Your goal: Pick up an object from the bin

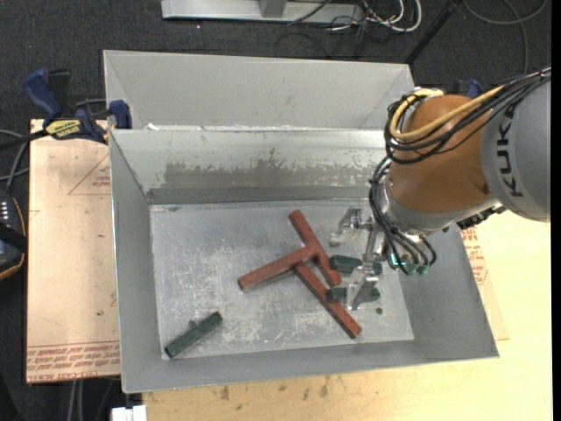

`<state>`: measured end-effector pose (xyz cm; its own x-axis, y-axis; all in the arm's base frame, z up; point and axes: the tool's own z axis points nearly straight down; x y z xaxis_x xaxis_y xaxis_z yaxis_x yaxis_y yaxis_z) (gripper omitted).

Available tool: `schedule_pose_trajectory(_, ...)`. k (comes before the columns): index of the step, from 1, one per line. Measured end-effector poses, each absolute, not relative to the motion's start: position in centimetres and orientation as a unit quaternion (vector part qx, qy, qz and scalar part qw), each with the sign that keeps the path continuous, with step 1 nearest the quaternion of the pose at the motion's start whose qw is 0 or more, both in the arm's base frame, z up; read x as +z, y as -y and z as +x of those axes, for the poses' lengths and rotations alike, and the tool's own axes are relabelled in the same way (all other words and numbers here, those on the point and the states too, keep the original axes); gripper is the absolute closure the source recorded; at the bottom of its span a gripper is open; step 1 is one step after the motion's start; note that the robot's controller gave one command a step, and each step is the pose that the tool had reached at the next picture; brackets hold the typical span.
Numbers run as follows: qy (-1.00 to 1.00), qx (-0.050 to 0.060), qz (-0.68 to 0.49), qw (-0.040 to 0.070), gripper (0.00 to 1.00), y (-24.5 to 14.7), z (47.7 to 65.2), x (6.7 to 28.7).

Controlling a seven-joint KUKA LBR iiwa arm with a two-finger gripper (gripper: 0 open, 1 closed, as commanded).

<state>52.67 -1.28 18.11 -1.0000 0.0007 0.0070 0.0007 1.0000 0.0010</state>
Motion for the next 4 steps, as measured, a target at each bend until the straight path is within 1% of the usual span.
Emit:
schedule_pose_trajectory(1,1.000,0.000,0.000,0.000,0.00,1.3,52.8,18.5)
schedule_pose_trajectory(2,0.999,-0.001,-0.039,-0.003,0.00,2.0,52.9,12.2)
schedule_pose_trajectory(3,0.998,-0.002,-0.059,-0.005,0.00,2.2,52.9,9.5)
schedule_pose_trajectory(4,0.990,-0.001,-0.143,-0.001,0.00,4.2,52.1,10.7)
